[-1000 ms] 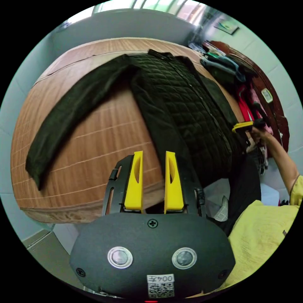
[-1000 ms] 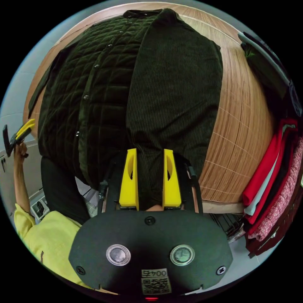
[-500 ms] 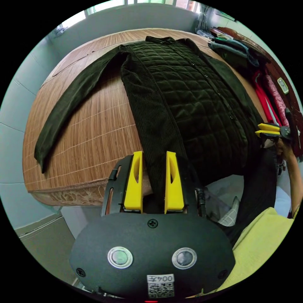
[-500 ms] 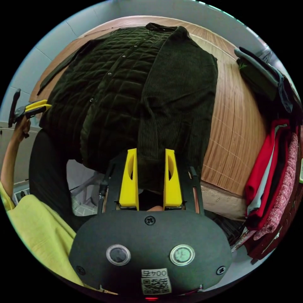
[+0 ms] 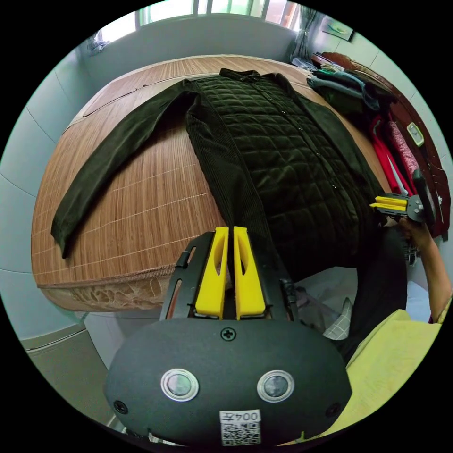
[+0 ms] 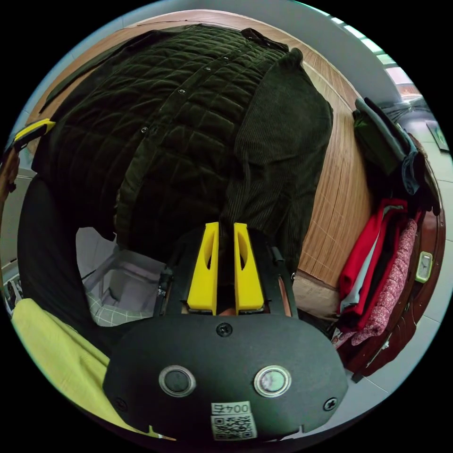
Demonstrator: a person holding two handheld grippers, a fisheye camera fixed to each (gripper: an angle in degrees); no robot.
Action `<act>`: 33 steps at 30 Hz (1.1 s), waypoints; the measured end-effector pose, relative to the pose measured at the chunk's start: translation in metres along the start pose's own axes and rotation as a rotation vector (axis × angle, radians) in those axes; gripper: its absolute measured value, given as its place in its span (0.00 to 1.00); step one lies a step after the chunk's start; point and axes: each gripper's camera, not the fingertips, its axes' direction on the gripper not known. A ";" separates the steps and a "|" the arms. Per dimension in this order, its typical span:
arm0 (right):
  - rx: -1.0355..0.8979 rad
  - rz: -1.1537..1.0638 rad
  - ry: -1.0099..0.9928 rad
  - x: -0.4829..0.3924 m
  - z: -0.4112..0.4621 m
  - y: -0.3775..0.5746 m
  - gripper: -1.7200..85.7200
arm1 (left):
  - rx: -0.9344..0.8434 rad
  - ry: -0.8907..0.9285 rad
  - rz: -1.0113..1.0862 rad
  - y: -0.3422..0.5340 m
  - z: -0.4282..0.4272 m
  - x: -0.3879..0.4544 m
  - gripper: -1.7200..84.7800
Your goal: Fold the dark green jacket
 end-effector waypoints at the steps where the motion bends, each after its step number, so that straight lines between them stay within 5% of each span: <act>1: 0.000 -0.002 -0.010 -0.002 -0.001 0.001 0.09 | 0.003 -0.010 0.004 0.001 -0.002 -0.001 0.04; 12: 0.011 -0.118 -0.064 -0.049 -0.012 0.008 0.07 | -0.122 0.018 -0.066 0.013 -0.003 -0.065 0.03; 16: 0.024 -0.108 -0.163 -0.026 -0.017 0.019 0.07 | -0.024 -0.074 -0.101 0.019 -0.037 -0.056 0.03; 20: 0.089 -0.069 -0.283 0.017 -0.043 0.035 0.07 | 0.144 -0.030 -0.072 -0.010 -0.058 -0.013 0.03; 28: 0.216 0.151 -0.122 0.145 -0.077 0.085 0.06 | -0.069 -0.019 0.046 -0.075 0.029 0.063 0.03; 33: 0.138 0.406 -0.113 0.256 -0.025 0.111 0.06 | -0.037 -0.007 0.003 -0.073 0.038 0.066 0.03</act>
